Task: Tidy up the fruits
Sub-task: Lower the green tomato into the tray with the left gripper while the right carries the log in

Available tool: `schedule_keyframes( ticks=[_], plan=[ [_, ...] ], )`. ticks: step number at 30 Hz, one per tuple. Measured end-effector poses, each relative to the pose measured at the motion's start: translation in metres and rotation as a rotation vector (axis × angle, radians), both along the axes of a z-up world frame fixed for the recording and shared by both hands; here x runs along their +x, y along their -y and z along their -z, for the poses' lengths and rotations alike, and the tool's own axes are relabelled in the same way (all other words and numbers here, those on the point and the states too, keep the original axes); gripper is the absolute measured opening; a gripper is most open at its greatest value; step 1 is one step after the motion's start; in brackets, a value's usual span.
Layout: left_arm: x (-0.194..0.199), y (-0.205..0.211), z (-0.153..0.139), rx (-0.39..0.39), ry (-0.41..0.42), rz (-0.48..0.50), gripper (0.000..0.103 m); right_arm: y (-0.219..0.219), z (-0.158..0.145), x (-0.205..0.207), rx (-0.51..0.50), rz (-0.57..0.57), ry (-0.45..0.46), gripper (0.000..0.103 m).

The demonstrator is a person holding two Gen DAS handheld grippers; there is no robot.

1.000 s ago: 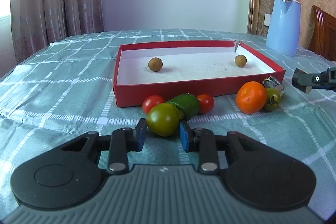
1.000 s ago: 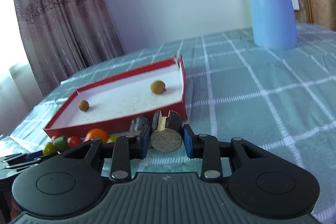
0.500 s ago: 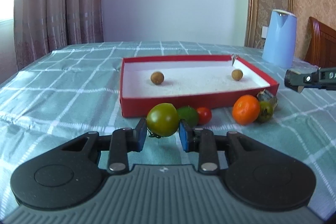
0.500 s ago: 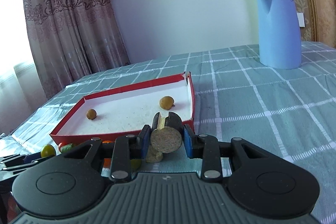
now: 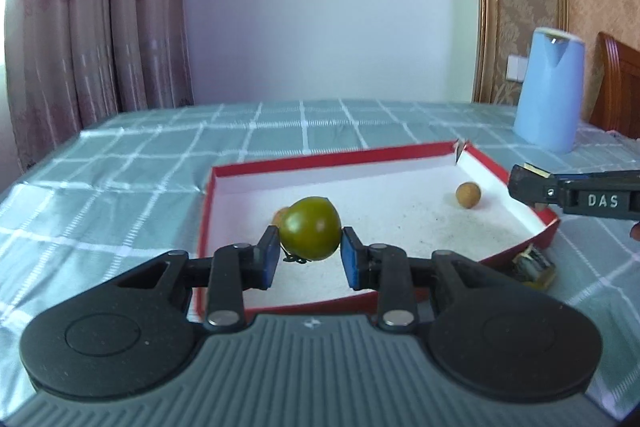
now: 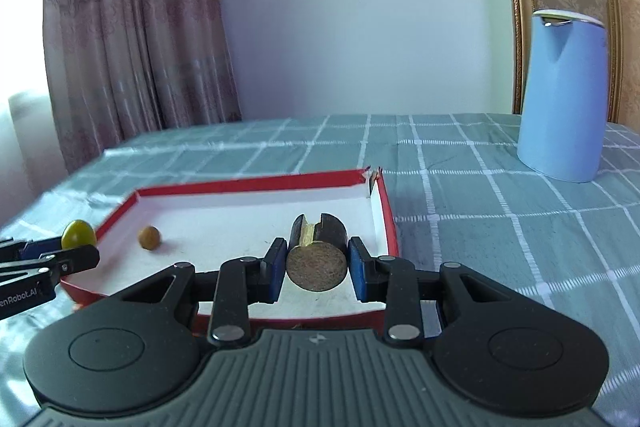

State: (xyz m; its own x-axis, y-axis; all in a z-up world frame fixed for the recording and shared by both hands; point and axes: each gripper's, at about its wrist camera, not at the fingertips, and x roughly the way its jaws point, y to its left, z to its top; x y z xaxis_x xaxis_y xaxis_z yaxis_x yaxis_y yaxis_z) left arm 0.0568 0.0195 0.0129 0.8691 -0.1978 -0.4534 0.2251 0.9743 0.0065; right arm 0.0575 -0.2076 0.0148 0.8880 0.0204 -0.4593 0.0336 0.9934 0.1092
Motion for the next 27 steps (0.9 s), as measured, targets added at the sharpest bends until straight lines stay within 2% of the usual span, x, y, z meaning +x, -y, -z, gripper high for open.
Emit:
schedule_keyframes(
  ticks=[6,21,24,27],
  plan=[
    [0.029,0.011,0.015,0.009,-0.082,-0.007,0.029,-0.007,0.012,0.021,-0.032,-0.005,-0.049,0.032],
    [0.046,0.021,0.026,0.046,-0.141,-0.028,0.030,-0.019,0.024,0.047,-0.054,-0.005,-0.111,0.032],
    [0.047,0.019,0.027,0.027,-0.147,-0.032,0.030,-0.019,0.024,0.046,-0.051,-0.004,-0.109,0.032],
    [0.047,0.021,0.028,0.042,-0.146,-0.035,0.035,-0.019,0.024,0.047,-0.046,-0.002,-0.109,0.032]
  ],
)
